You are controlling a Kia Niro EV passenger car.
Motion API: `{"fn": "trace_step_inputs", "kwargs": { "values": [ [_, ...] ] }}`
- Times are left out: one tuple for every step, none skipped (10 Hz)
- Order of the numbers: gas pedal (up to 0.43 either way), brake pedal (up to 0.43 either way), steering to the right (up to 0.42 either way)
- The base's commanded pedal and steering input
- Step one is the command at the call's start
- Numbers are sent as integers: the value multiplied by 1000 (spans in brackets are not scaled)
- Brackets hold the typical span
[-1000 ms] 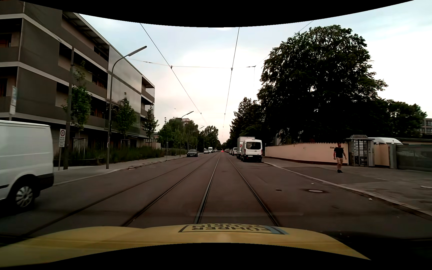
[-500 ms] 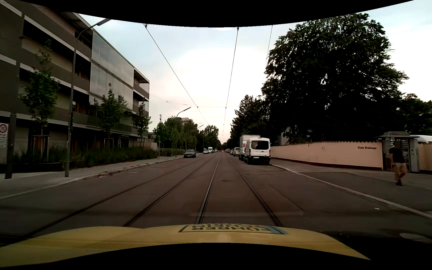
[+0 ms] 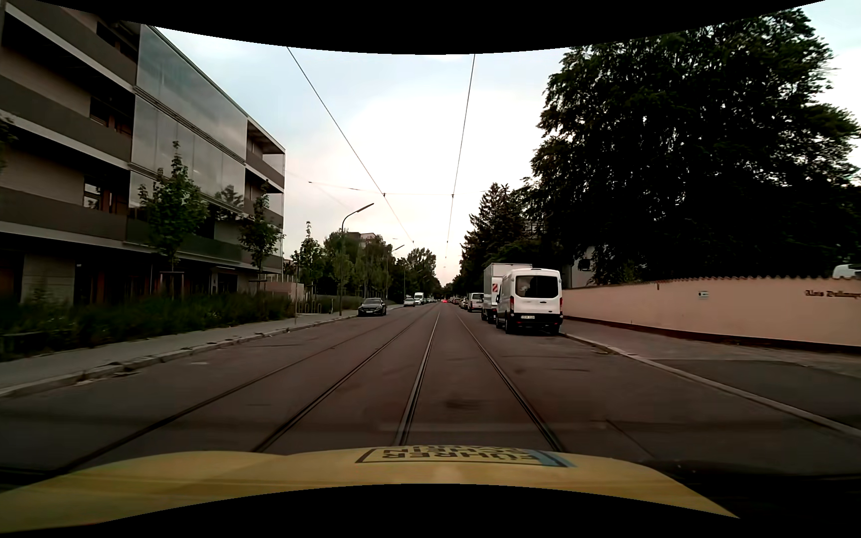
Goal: Follow the waypoints while adhering to traffic rules and regulations
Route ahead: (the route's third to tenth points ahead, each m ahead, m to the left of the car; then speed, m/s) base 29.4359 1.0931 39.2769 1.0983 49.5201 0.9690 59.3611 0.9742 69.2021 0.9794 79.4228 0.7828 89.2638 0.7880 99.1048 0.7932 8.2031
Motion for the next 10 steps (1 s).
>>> {"fn": "trace_step_inputs", "kwargs": {
  "values": [
    [79,0,-2],
    [79,0,-2],
    [67,0,-2],
    [67,0,-2],
    [67,0,-2],
    [67,0,-2],
    [67,0,-2],
    [67,0,-2],
    [67,0,-2],
    [67,0,-2]
  ]
}}
